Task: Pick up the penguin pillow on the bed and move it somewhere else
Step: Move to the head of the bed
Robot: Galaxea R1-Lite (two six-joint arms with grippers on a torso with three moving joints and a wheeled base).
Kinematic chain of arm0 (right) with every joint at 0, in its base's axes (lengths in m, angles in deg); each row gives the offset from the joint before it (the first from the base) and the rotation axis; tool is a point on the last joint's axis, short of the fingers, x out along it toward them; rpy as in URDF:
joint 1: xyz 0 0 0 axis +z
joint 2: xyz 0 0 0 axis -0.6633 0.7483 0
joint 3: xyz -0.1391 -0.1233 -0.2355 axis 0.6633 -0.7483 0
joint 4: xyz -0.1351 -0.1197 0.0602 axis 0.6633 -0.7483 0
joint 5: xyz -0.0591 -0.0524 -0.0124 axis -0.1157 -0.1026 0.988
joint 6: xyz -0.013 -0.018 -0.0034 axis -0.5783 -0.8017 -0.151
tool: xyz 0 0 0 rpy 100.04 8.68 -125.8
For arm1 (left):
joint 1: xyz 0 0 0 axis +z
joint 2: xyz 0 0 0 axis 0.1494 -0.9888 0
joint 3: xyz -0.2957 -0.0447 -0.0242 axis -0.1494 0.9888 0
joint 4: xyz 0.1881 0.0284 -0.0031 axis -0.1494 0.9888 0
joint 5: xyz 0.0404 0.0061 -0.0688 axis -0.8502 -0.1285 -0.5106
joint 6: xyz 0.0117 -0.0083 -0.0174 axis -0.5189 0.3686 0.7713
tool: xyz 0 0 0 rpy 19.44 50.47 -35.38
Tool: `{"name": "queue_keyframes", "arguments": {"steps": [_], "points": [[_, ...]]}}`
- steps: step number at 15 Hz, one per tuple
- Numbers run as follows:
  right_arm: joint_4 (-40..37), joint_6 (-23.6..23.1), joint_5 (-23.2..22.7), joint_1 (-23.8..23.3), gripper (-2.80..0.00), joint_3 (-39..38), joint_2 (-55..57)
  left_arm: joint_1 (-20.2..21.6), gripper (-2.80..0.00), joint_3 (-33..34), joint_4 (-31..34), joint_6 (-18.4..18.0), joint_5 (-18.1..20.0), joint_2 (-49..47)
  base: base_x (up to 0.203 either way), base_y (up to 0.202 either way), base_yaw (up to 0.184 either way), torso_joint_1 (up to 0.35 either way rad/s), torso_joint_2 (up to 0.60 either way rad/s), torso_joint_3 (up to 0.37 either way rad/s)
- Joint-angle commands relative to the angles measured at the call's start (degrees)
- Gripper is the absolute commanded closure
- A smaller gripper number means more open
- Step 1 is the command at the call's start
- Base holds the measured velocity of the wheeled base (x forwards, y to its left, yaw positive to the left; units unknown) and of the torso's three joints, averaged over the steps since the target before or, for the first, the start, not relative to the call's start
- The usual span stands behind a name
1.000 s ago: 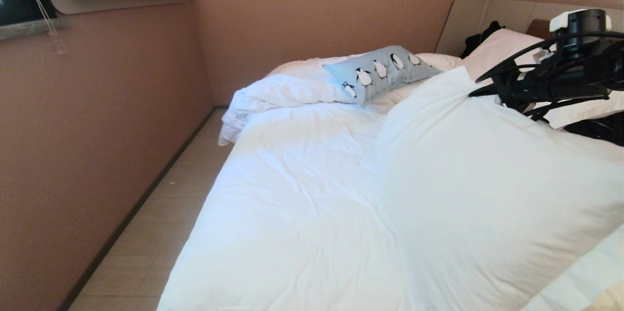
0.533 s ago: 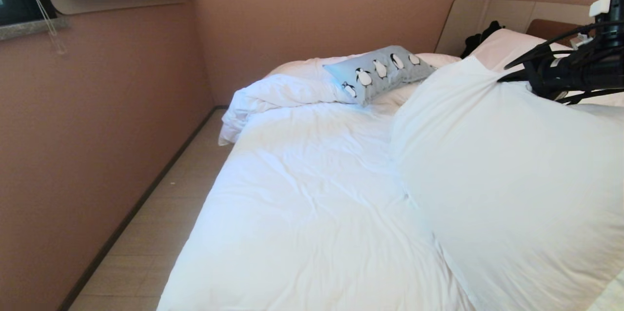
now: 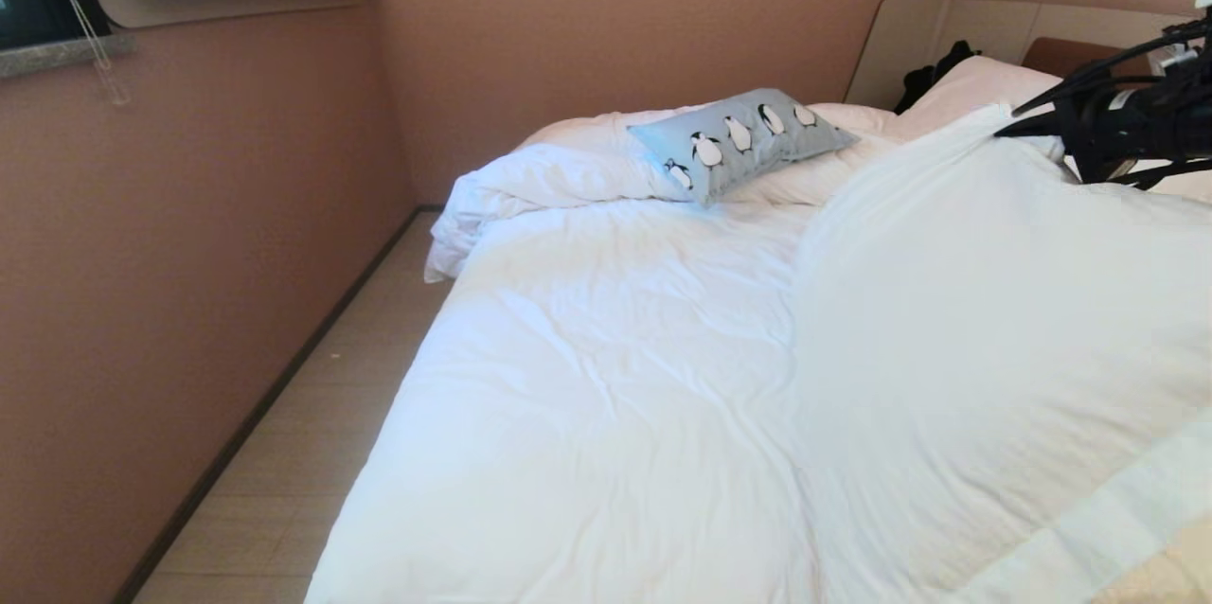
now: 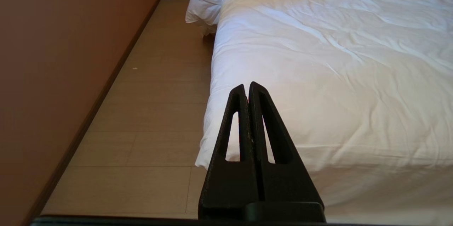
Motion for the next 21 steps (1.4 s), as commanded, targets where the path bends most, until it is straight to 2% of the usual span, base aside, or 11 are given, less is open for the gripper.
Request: {"name": "queue_keyframes", "arguments": {"steps": [1, 16, 21], "points": [[-0.1, 0.3, -0.5, -0.3, 0.0, 0.0, -1.0, 0.0, 0.0, 0.0, 0.0, 0.0, 0.0, 0.0, 0.0, 0.0, 0.0, 0.0, 0.0, 0.0], [-0.2, -0.1, 0.0, -0.8, 0.0, -0.1, -4.1, 0.0, 0.0, 0.0, 0.0, 0.0, 0.0, 0.0, 0.0, 0.0, 0.0, 0.0, 0.0, 0.0], [-0.2, -0.1, 0.2, -2.3, 0.0, 0.0, -5.0, 0.0, 0.0, 0.0, 0.0, -0.1, 0.0, 0.0, 0.0, 0.0, 0.0, 0.0, 0.0, 0.0]]}}
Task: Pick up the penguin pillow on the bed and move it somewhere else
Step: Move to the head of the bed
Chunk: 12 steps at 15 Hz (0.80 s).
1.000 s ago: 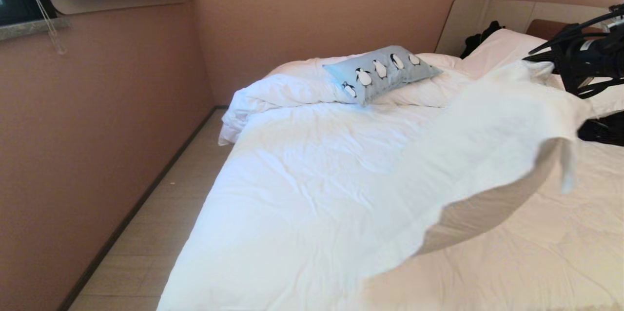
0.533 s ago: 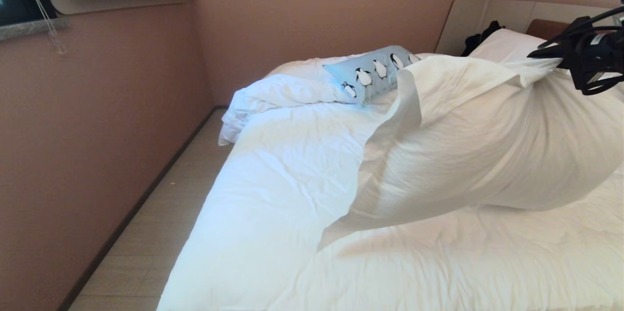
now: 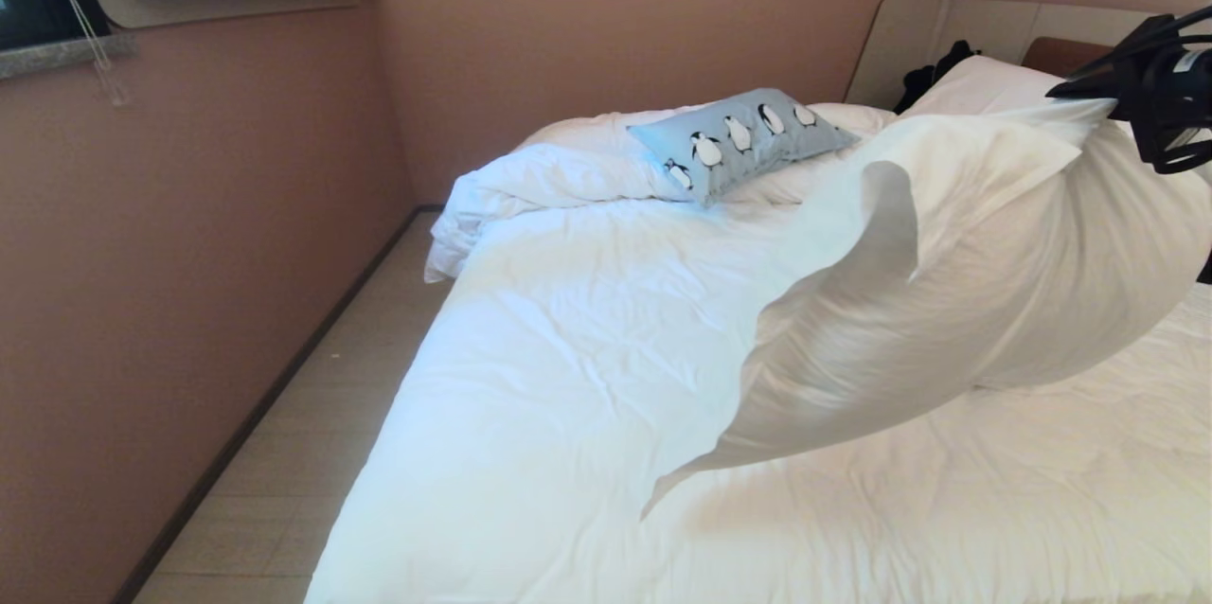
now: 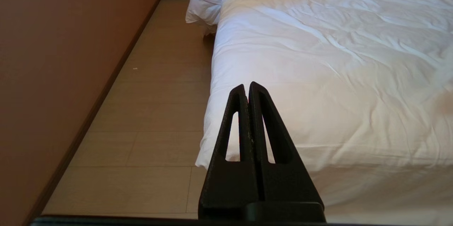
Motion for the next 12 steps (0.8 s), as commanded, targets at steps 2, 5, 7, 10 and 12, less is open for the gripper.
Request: {"name": "queue_keyframes", "arguments": {"steps": [2, 5, 7, 10, 12], "points": [[-0.1, 0.2, -0.1, -0.2, 0.0, 0.0, -0.8, 0.0, 0.0, 0.0, 0.0, -0.1, 0.0, 0.0, 0.0, 0.0, 0.0, 0.0, 0.0, 0.0], [-0.1, 0.3, -0.1, -0.4, 0.0, -0.3, -2.4, 0.0, 0.0, 0.0, 0.0, -0.1, 0.0, 0.0, 0.0, 0.0, 0.0, 0.0, 0.0, 0.0], [-0.2, 0.3, -0.1, -0.6, 0.0, -0.7, -3.5, 0.0, 0.0, 0.0, 0.0, -0.1, 0.0, 0.0, 0.0, 0.0, 0.0, 0.0, 0.0, 0.0], [-0.1, 0.3, 0.1, -0.7, 0.0, -0.7, -3.7, 0.0, 0.0, 0.0, 0.0, -0.1, 0.0, 0.0, 0.0, 0.0, 0.0, 0.0, 0.0, 0.0], [-0.1, 0.3, 0.1, -1.1, 0.0, -0.7, -3.8, 0.0, 0.0, 0.0, 0.0, -0.1, 0.0, 0.0, 0.0, 0.0, 0.0, 0.0, 0.0, 0.0]]}}
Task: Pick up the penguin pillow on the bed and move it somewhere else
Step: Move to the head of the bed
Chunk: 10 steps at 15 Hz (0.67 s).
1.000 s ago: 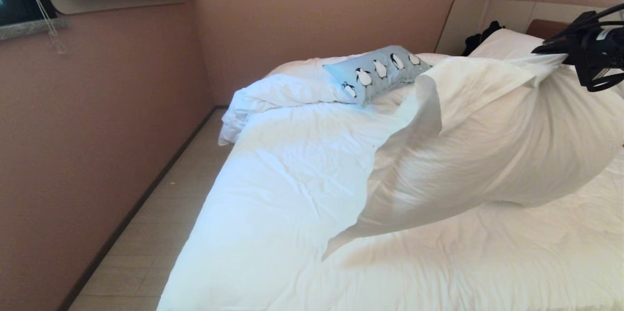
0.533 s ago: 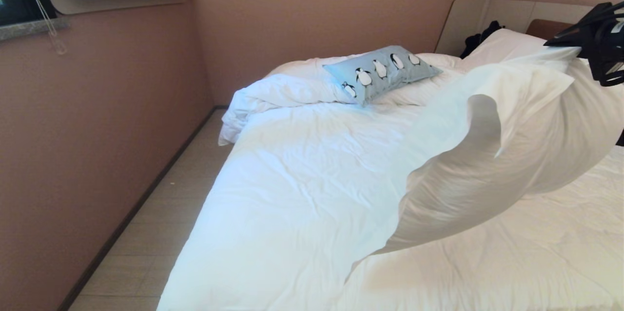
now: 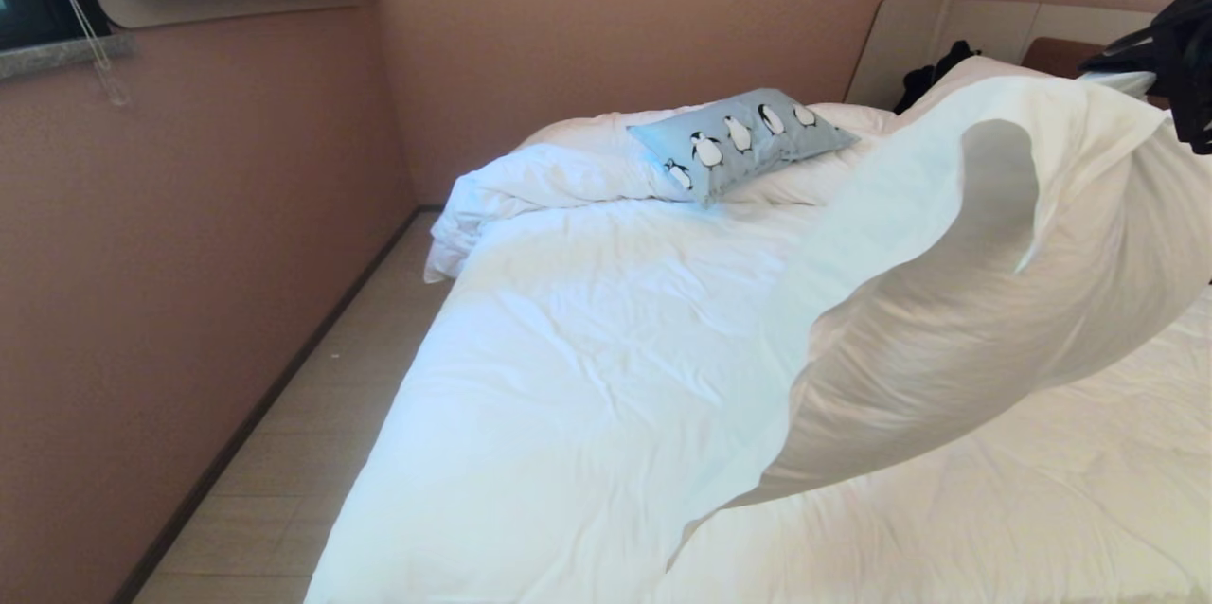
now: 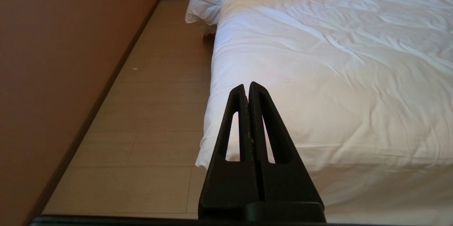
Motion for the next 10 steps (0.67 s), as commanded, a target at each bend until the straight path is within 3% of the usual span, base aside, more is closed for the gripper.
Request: {"name": "queue_keyframes", "arguments": {"steps": [1, 10], "points": [[-0.1, 0.3, -0.1, -0.3, 0.0, 0.0, -0.4, 0.0, 0.0, 0.1, 0.0, 0.0, 0.0, 0.0, 0.0, 0.0, 0.0, 0.0, 0.0, 0.0], [-0.3, 0.3, -0.2, -0.5, 0.0, -0.2, -1.6, 0.0, 0.0, 0.0, 0.0, 0.1, 0.0, 0.0, 0.0, 0.0, 0.0, 0.0, 0.0, 0.0]]}}
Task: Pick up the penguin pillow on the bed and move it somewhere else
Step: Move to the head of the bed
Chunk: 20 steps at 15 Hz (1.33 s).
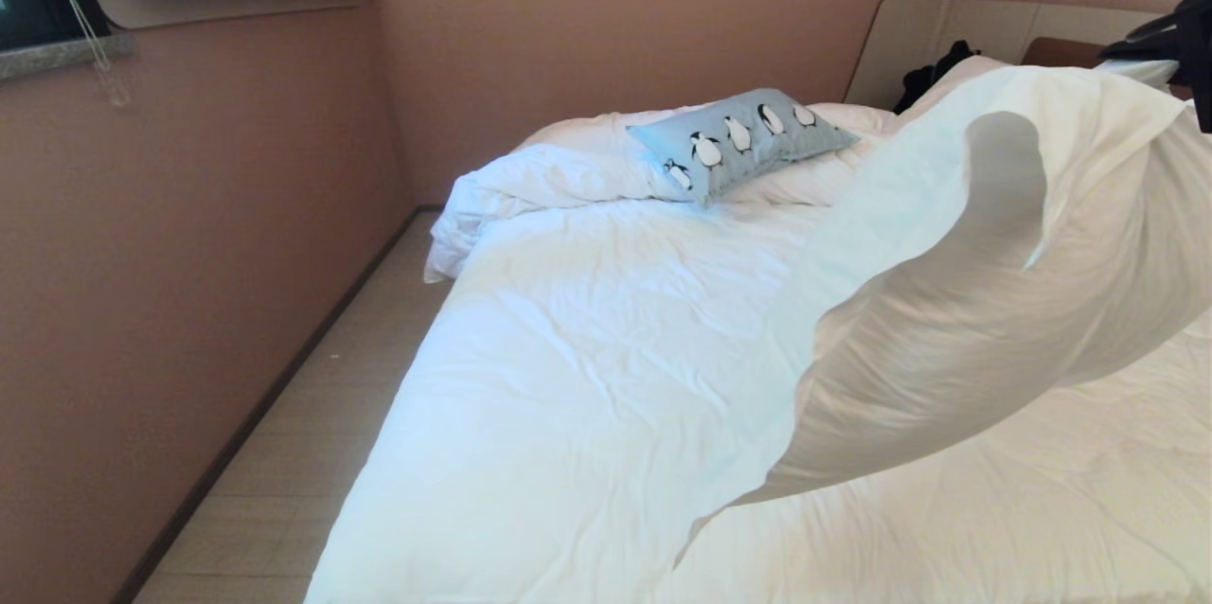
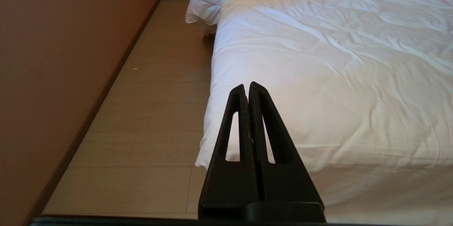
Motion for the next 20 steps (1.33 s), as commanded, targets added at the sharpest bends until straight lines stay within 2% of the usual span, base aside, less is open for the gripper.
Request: {"name": "queue_keyframes", "arguments": {"steps": [1, 13, 20], "points": [[0.1, 0.3, -0.1, 0.0, 0.0, 0.0, 0.2, 0.0, 0.0, 0.0, 0.0, 0.0, 0.0, 0.0, 0.0, 0.0, 0.0, 0.0, 0.0, 0.0], [0.3, 0.2, -0.1, -0.8, 0.0, 0.4, 1.0, 0.0, 0.0, 0.0, 0.0, 0.2, 0.0, 0.0, 0.0, 0.0, 0.0, 0.0, 0.0, 0.0], [0.4, 0.2, -0.2, -1.8, 0.0, 0.6, 1.0, 0.0, 0.0, 0.0, 0.0, 0.2, 0.0, 0.0, 0.0, -0.169, 0.003, 0.004, 0.0, 0.002]]}}
